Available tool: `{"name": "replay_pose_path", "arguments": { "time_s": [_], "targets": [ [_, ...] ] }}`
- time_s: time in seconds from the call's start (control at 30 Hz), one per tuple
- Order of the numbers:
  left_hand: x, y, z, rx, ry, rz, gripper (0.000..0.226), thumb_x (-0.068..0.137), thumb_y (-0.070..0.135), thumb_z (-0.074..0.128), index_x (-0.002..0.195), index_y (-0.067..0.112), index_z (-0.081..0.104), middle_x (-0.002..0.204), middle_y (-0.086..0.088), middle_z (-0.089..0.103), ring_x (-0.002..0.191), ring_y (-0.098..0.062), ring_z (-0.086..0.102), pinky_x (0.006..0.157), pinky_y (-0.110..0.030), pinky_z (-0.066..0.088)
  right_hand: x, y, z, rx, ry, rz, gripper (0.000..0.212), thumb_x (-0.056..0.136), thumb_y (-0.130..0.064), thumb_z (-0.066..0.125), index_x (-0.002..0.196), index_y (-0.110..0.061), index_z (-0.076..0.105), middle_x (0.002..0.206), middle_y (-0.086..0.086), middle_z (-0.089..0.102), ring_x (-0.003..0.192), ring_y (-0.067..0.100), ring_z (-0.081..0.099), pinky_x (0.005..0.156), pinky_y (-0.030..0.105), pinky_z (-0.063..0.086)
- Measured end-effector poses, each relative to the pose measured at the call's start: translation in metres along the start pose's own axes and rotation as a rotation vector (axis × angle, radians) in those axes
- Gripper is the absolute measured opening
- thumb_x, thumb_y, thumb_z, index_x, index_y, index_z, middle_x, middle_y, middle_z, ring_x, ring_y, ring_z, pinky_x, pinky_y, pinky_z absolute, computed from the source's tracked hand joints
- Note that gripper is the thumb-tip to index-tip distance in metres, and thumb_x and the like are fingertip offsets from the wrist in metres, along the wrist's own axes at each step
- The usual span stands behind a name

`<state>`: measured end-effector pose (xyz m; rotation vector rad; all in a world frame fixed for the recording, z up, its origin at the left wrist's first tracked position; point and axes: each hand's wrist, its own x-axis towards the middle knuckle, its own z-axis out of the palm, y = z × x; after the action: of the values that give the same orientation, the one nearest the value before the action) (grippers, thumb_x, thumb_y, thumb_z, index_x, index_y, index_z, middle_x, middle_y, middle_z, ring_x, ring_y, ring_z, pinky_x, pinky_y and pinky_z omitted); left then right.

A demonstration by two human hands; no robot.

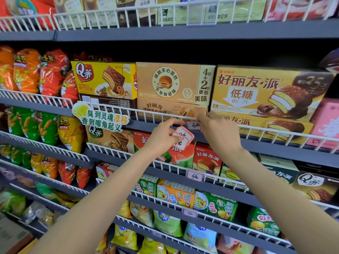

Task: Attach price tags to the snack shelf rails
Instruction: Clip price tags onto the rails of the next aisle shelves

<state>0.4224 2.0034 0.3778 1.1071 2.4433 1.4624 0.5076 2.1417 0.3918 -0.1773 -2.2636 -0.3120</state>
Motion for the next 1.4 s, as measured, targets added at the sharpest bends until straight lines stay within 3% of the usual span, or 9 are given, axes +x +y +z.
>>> {"name": "replay_pose_path", "arguments": {
  "time_s": [0.13, 0.37, 0.47, 0.63, 0.8, 1.1, 1.27, 1.33, 1.4],
  "targets": [
    [0.001, -0.001, -0.001, 0.008, -0.012, -0.003, 0.047, 0.083, 0.006, 0.066, 0.124, 0.025, 0.051, 0.1, -0.007, 0.072, 0.089, -0.017, 0.069, 0.083, -0.038, 0.055, -0.002, -0.001, 0.001, -0.037, -0.037, 0.036, 0.039, 0.051, 0.009, 0.083, 0.084, -0.006, 0.067, 0.06, 0.008, 0.055, 0.04, 0.022, 0.047, 0.041, 0.011, 0.013],
    [0.001, 0.0, -0.001, -0.016, -0.022, -0.006, 0.048, 0.083, 0.004, 0.066, 0.125, 0.023, 0.05, 0.102, -0.008, 0.071, 0.091, -0.016, 0.068, 0.08, -0.03, 0.055, -0.004, -0.003, -0.001, -0.002, -0.038, 0.023, 0.064, 0.048, 0.023, 0.071, 0.105, -0.005, 0.066, 0.066, 0.015, 0.055, 0.039, 0.018, 0.026, 0.039, 0.013, 0.015],
    [0.002, 0.0, 0.0, -0.022, -0.018, -0.009, 0.049, 0.083, 0.004, 0.066, 0.125, 0.023, 0.051, 0.101, -0.008, 0.071, 0.091, -0.017, 0.068, 0.083, -0.033, 0.054, -0.006, -0.004, 0.001, -0.033, -0.028, 0.028, 0.068, 0.049, 0.022, 0.069, 0.11, -0.006, 0.066, 0.07, 0.015, 0.058, 0.037, 0.02, 0.031, 0.04, 0.012, 0.012],
    [0.002, 0.0, -0.001, -0.026, -0.016, -0.012, 0.048, 0.083, 0.005, 0.066, 0.124, 0.025, 0.051, 0.101, -0.007, 0.071, 0.09, -0.016, 0.068, 0.077, -0.026, 0.053, -0.009, -0.006, 0.002, -0.036, -0.018, 0.063, 0.053, 0.041, 0.021, 0.076, 0.089, 0.0, 0.065, 0.071, 0.014, 0.056, 0.04, 0.021, 0.039, 0.038, 0.015, 0.021],
    [0.001, 0.001, 0.0, -0.032, -0.013, -0.017, 0.049, 0.082, 0.004, 0.066, 0.124, 0.024, 0.051, 0.104, -0.008, 0.071, 0.093, -0.017, 0.067, 0.085, -0.033, 0.053, -0.008, -0.003, 0.001, -0.026, -0.026, 0.041, 0.062, 0.038, 0.025, 0.072, 0.095, 0.0, 0.067, 0.071, 0.016, 0.059, 0.041, 0.026, 0.05, 0.037, 0.017, 0.025],
    [-0.001, 0.006, 0.001, -0.046, 0.011, -0.002, 0.051, 0.083, 0.005, 0.066, 0.128, 0.021, 0.05, 0.11, -0.006, 0.068, 0.099, -0.017, 0.065, 0.089, -0.032, 0.051, -0.004, -0.007, -0.003, -0.013, -0.035, 0.071, 0.041, 0.055, 0.011, 0.079, 0.092, -0.002, 0.069, 0.077, 0.013, 0.06, 0.04, 0.026, 0.05, 0.039, 0.01, 0.011],
    [-0.006, 0.009, -0.011, -0.138, 0.142, -0.031, 0.039, 0.082, 0.01, 0.068, 0.117, 0.015, 0.051, 0.11, -0.006, 0.067, 0.101, -0.019, 0.064, 0.089, -0.037, 0.052, 0.004, -0.012, -0.01, 0.245, -0.107, 0.211, 0.025, 0.095, -0.017, 0.047, 0.116, -0.013, 0.061, 0.112, 0.007, 0.055, 0.083, 0.027, 0.06, 0.052, 0.027, 0.036],
    [-0.011, 0.01, -0.021, -0.163, 0.193, -0.041, 0.036, 0.082, 0.009, 0.068, 0.114, 0.013, 0.053, 0.106, -0.004, 0.069, 0.096, -0.018, 0.065, 0.085, -0.035, 0.053, 0.011, -0.02, -0.014, 0.542, -0.156, 0.232, 0.025, 0.097, -0.024, 0.046, 0.108, -0.013, 0.066, 0.108, 0.006, 0.063, 0.09, 0.024, 0.06, 0.063, 0.029, 0.044],
    [-0.018, 0.009, -0.031, -0.16, 0.228, -0.043, 0.033, 0.082, 0.009, 0.067, 0.113, 0.01, 0.054, 0.104, -0.004, 0.07, 0.092, -0.017, 0.066, 0.083, -0.034, 0.054, 0.02, -0.03, -0.014, 0.801, -0.252, 0.21, 0.023, 0.096, -0.02, 0.05, 0.098, -0.01, 0.07, 0.086, 0.005, 0.066, 0.078, 0.02, 0.057, 0.064, 0.021, 0.04]
  ]
}}
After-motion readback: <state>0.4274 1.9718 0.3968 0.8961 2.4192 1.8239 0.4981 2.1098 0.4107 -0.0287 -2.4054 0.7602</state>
